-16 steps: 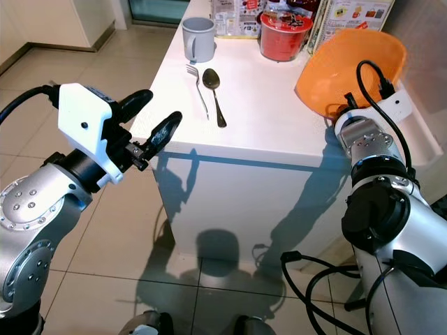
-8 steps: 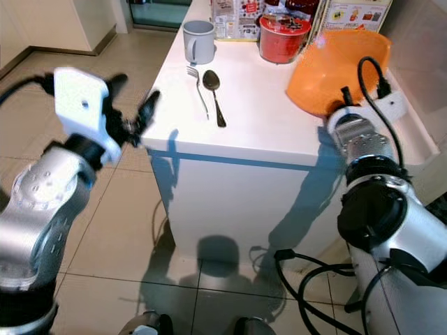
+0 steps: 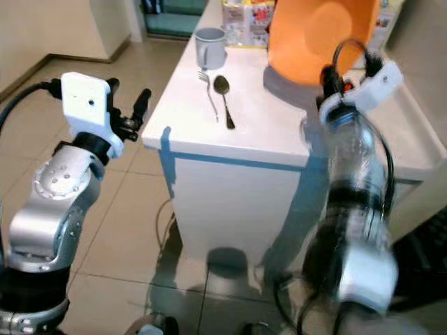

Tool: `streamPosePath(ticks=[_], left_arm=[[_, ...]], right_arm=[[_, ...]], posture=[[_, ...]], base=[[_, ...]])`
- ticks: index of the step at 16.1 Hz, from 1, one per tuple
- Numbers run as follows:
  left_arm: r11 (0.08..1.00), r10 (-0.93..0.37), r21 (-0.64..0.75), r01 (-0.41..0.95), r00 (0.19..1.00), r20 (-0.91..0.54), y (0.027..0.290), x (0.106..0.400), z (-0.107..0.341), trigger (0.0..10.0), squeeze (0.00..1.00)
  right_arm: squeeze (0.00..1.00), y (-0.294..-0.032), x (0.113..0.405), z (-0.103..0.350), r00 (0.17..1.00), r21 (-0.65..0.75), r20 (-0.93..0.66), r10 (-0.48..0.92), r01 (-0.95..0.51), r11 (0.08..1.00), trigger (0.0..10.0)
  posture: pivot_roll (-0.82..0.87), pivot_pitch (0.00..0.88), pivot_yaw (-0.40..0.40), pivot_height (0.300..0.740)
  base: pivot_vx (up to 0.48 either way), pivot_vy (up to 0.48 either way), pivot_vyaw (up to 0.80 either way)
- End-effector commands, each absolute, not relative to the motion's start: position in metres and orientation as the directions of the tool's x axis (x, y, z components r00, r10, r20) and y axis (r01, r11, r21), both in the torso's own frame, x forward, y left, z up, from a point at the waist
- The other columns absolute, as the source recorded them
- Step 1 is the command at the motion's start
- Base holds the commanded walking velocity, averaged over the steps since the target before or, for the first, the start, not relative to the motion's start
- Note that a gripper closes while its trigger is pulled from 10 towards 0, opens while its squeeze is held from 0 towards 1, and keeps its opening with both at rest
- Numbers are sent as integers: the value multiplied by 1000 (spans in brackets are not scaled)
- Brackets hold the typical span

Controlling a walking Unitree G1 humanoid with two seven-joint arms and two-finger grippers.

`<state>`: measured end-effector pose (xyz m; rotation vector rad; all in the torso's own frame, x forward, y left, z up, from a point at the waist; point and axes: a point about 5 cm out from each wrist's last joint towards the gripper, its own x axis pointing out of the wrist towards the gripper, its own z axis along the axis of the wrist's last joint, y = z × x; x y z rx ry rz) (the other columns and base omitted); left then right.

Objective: Setting the table

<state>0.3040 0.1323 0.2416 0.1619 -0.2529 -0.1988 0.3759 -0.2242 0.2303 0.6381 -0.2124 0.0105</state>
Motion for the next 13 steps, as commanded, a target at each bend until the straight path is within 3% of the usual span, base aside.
streamPosePath(ticks=[1, 5, 7, 8, 9, 12, 13], left_arm=[[969, -213, 174, 174, 948, 235, 130, 301, 239, 10000, 0], [986, -148, 106, 125, 956, 255, 141, 293, 231, 10000, 0], [988, -143, 99, 121, 955, 260, 142, 290, 231, 10000, 0], [988, -144, 94, 123, 953, 265, 142, 286, 231, 10000, 0], [987, -147, 104, 123, 952, 267, 142, 284, 229, 10000, 0], [979, -183, 133, 153, 947, 263, 133, 278, 219, 10000, 0], [976, -197, 146, 164, 946, 257, 131, 277, 217, 10000, 0]], right_arm=[[0, -216, 358, 258, 951, 511, 307, -37, -132, 849, 0], [0, -185, 282, 285, 859, 394, 511, -28, -205, 896, 0], [0, -178, 270, 289, 839, 333, 544, 4, -220, 917, 0], [0, -171, 259, 286, 842, 252, 539, 41, -208, 945, 3176], [0, -167, 255, 278, 858, 219, 511, 50, -186, 958, 10000], [0, -155, 237, 245, 884, -99, 431, 183, -155, 983, 10000], [0, -163, 236, 229, 897, -115, 411, 162, -125, 985, 10000]], posture=[[16, 0, 7, 740], [4, 0, -13, 740], [13, 0, -21, 740], [12, 0, -23, 740], [3, 0, -23, 740], [-4, 0, -29, 740], [5, 0, -30, 740]], base=[[0, 0, 0], [0, 0, 0], [0, 0, 0], [0, 0, 0], [0, 0, 0], [0, -418, 0], [0, -469, 0]])
